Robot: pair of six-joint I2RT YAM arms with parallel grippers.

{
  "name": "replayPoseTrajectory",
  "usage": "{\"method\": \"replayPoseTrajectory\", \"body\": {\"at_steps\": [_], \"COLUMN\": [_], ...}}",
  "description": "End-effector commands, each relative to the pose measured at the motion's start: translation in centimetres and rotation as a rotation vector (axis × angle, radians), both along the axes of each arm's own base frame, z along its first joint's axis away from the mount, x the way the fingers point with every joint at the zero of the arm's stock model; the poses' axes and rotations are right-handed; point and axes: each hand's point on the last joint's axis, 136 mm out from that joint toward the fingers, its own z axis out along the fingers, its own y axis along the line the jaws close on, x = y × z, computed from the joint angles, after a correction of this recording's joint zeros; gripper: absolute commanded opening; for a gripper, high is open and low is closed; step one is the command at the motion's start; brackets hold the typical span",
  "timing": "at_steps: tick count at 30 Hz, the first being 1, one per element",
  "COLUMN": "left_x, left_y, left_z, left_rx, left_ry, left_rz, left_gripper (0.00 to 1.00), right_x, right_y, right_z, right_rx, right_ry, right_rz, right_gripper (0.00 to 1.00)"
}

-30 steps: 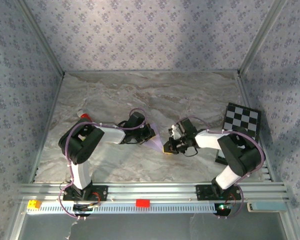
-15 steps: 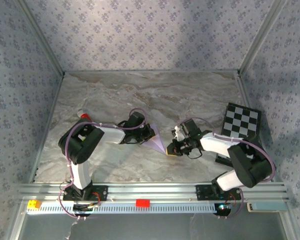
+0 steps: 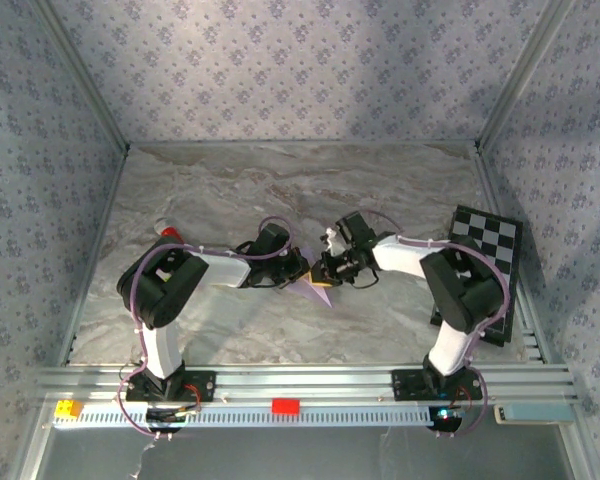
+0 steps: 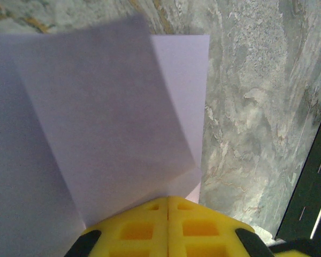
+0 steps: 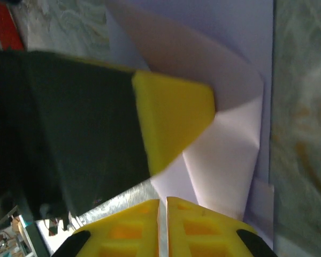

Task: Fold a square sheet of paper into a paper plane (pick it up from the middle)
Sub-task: Fourth fold the wing at the center of the table.

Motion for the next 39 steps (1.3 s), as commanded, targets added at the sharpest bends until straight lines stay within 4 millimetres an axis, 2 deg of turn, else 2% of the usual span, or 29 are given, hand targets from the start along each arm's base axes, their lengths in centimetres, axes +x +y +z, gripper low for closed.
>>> {"method": "replayPoseTrajectory", "body": {"at_steps": [1,6,10,15,19,24,29,34,39], "left_x": [-1.6,-1.3,-0.5,0.7,0.9,0.1,0.4,1.1,2.9], "left_y": [2.8,2.5,1.9,0.5,0.6,1.2,1.6,4.1,5.9], "left_z": [-4.1,-3.8,-2.8,0.7,2.6,0.7,-1.4,-3.0,-3.1], "left_rx": [0.137,0.122,0.097,0.037,0.052,0.075,0.109,0.165,0.174], "left_ry": [0.099,0.085,0.057,-0.026,-0.052,0.007,0.043,0.080,0.084], "left_rz": [0.022,0.019,0.005,-0.033,-0.039,-0.023,-0.001,0.064,0.101], "left_gripper": [0.07,0.07,0.08,0.11,0.11,0.09,0.08,0.07,0.07], "right_x": [0.2,-1.5,-2.8,-3.0,-2.4,-2.1,-2.4,-3.3,-3.9], "right_y": [0.0,-2.6,-3.8,-4.1,-3.8,-3.9,-4.3,-5.2,-5.6], "right_z": [-1.3,-5.1,-6.8,-6.9,-6.3,-6.2,-6.7,-7.5,-7.8], "right_rx": [-0.039,-0.132,-0.150,-0.158,-0.145,-0.156,-0.176,-0.220,-0.229], "right_ry": [0.048,0.143,0.201,0.206,0.192,0.189,0.201,0.195,0.202], "right_rz": [-0.018,-0.079,-0.116,-0.117,-0.116,-0.122,-0.127,-0.106,-0.103], "right_gripper": [0.12,0.08,0.06,0.04,0.04,0.00,0.00,0.00,0.00]}}
